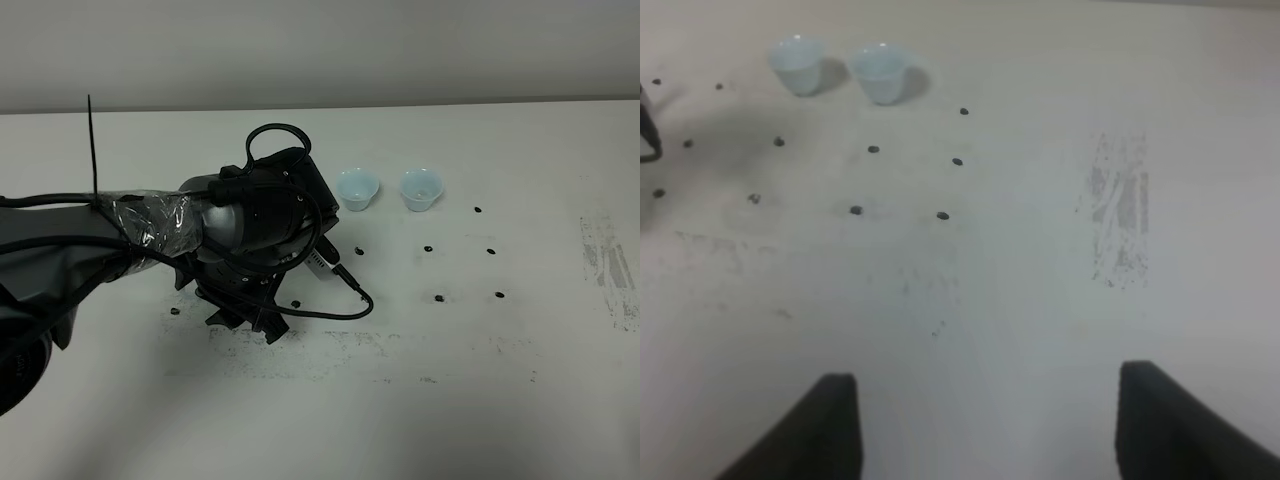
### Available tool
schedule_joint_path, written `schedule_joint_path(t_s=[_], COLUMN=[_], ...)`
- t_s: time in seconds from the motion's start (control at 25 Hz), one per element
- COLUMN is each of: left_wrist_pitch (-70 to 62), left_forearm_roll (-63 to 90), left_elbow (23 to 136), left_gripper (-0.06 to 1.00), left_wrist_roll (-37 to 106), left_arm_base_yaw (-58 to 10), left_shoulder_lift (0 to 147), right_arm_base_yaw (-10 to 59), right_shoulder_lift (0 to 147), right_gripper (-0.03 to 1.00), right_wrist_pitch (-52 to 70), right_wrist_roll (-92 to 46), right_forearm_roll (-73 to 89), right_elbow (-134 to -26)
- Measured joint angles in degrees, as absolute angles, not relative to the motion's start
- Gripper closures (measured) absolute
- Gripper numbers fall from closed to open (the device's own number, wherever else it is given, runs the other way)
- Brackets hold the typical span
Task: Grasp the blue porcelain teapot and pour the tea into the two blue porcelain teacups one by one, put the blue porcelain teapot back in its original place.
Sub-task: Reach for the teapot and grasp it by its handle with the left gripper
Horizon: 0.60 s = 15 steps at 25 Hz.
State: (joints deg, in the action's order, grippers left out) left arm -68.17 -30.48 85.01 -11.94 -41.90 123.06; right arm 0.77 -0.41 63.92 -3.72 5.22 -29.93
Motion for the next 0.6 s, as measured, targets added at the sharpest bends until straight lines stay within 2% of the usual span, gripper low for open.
schedule_joint_path(t_s=[0.32, 0.6], left_wrist_pitch=[-68.21, -67.52], left_forearm_roll=[-28.17, -24.13], left_elbow=[85.01, 85.01], left_gripper=[0.45, 0.46], left_wrist_roll=[-12.26, -11.95], left_arm_base_yaw=[-42.51, -42.25], left_shoulder_lift=[122.19, 115.41], right_arm_base_yaw=[0.77, 0.77], right_shoulder_lift=[-0.41, -0.41], right_gripper=[0.40, 0.40], right_wrist_pitch=[63.92, 63.92], right_wrist_roll=[-3.72, -3.72], right_forearm_roll=[5.22, 5.22], right_elbow=[-29.93, -29.93])
